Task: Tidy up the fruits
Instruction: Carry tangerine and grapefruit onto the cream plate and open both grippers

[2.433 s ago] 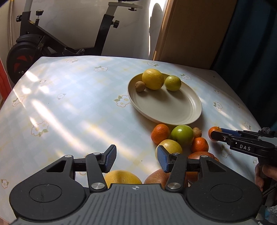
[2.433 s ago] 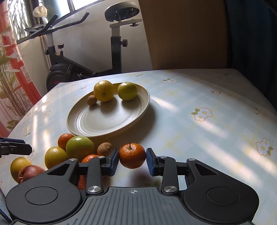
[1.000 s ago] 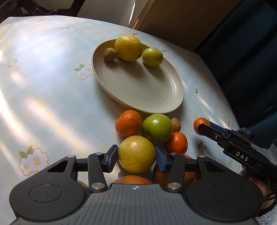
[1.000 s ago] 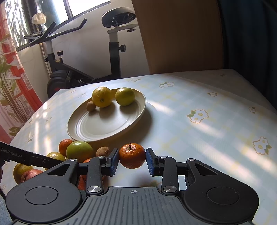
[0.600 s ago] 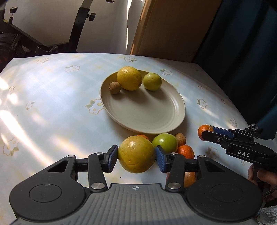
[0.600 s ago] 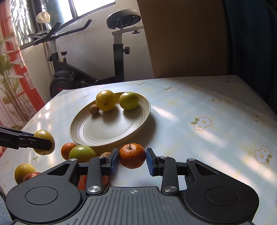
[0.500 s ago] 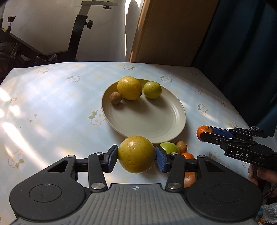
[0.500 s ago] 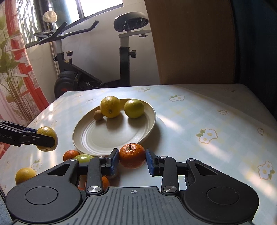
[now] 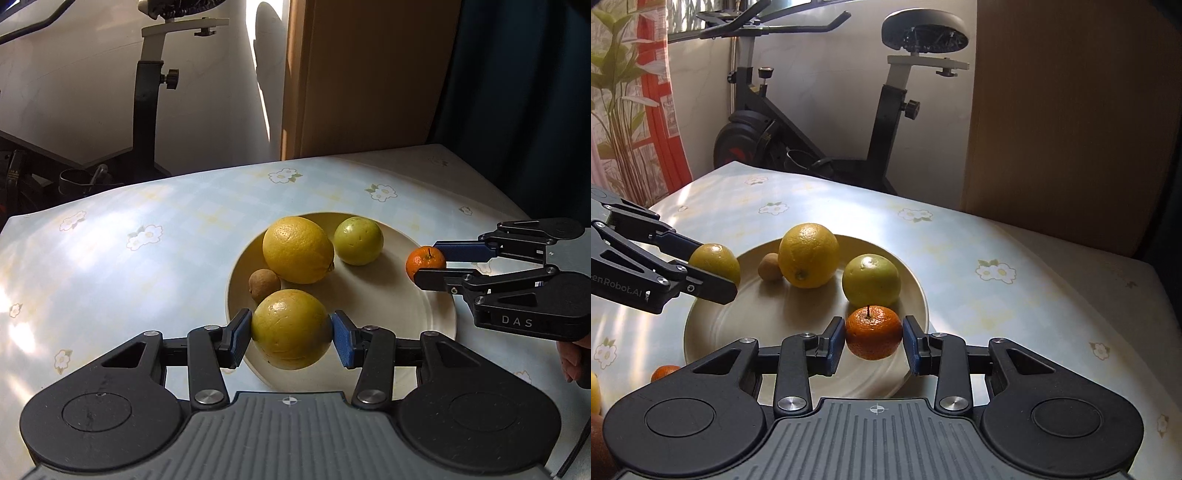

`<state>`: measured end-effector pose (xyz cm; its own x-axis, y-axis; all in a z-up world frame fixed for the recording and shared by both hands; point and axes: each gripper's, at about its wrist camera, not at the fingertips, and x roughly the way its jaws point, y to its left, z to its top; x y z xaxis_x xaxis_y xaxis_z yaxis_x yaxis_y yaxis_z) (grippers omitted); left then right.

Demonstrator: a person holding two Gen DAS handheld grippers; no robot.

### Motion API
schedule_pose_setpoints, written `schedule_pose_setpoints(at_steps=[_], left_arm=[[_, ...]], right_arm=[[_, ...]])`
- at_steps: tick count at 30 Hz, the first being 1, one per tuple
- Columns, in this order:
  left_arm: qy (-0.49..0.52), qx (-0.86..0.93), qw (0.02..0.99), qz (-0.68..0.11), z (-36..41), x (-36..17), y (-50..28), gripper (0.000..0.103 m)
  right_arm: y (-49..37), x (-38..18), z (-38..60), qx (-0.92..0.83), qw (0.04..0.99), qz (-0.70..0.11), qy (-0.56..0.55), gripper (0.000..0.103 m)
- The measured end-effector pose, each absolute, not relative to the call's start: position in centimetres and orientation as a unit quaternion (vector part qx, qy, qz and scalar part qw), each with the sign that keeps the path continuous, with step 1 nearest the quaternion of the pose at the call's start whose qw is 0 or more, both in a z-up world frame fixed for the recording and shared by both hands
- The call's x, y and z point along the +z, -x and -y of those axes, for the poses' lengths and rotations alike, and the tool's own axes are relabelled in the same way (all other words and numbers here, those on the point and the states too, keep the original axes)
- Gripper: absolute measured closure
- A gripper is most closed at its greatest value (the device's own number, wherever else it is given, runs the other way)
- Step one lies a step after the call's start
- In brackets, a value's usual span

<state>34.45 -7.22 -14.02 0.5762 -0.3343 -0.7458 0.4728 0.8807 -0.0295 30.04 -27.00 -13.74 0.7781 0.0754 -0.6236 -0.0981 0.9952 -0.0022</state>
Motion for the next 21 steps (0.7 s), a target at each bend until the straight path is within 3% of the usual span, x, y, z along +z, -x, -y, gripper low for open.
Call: schedule_pose_setpoints(at_steps=[21], left_arm=[[-0.143, -0.223, 0.878, -0.399, 8.3, -16.3, -36.7, 0.053]], right_arm=[[-33.3, -15.4, 27.2, 0.039, 0.933, -0.356, 0.038, 0.072]])
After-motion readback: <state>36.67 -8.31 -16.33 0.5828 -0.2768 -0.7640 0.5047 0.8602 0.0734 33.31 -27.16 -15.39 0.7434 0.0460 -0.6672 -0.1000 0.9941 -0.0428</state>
